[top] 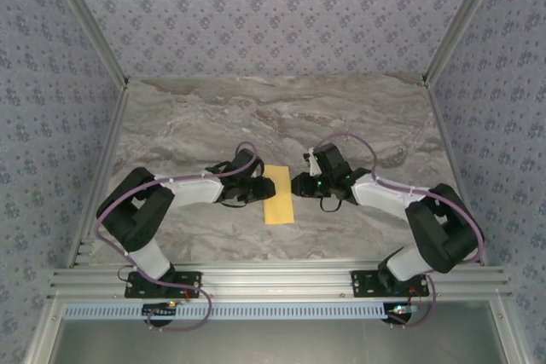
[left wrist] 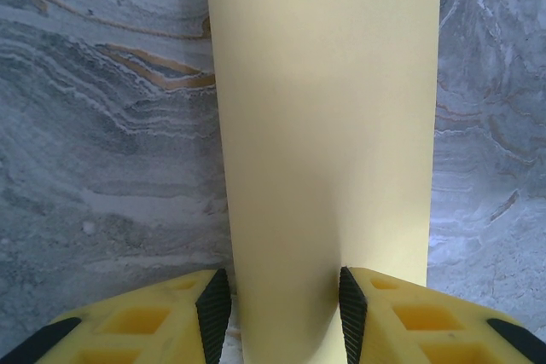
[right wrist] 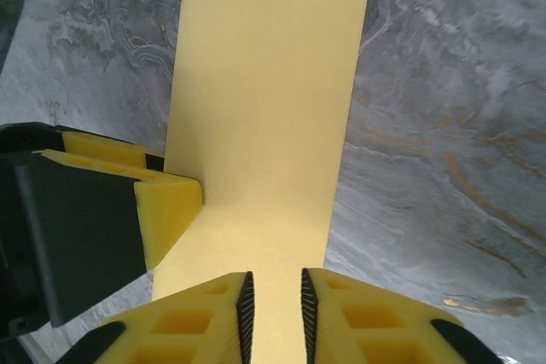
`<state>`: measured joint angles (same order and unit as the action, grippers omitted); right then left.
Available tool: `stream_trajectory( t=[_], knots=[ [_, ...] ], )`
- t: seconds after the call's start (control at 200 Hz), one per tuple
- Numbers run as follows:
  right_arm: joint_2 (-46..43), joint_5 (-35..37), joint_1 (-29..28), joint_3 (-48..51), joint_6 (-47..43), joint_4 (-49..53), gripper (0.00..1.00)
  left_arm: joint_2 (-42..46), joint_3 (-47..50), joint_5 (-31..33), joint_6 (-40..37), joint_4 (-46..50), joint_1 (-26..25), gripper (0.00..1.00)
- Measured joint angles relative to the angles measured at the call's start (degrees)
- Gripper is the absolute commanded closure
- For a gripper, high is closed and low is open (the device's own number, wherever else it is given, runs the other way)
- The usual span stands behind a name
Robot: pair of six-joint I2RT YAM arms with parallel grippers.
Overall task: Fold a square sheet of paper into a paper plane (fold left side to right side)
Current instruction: Hold the square sheet of paper at the center of the table, then first fold the square sheet of paper in half at the center of the table.
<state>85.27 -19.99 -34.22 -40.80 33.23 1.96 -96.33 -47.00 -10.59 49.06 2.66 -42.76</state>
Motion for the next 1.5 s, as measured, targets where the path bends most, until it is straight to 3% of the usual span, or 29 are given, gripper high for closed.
stream_trajectory(
  t=[0.854,1.199,1.349,1.504],
  knots=[
    [12.0,-0.6,-2.7,-5.7,0.3,2.6,0.83,-0.1,-0.1,0.2,0.0,0.2,0.0,0.58],
    [13.0,-0.3,-2.7,-7.0,0.1,3.9,0.83,4.8,-5.5,4.9,-3.9,10.9,0.7,0.43],
    [13.2,-0.4,-2.7,-7.1,0.1,3.9,0.83,9.7,-7.3,4.7,-5.2,11.0,1.2,0.55],
    [13.3,-0.3,-2.7,-7.4,0.1,4.2,0.83,9.4,-6.5,-0.9,-4.5,7.3,1.2,0.64]
  ],
)
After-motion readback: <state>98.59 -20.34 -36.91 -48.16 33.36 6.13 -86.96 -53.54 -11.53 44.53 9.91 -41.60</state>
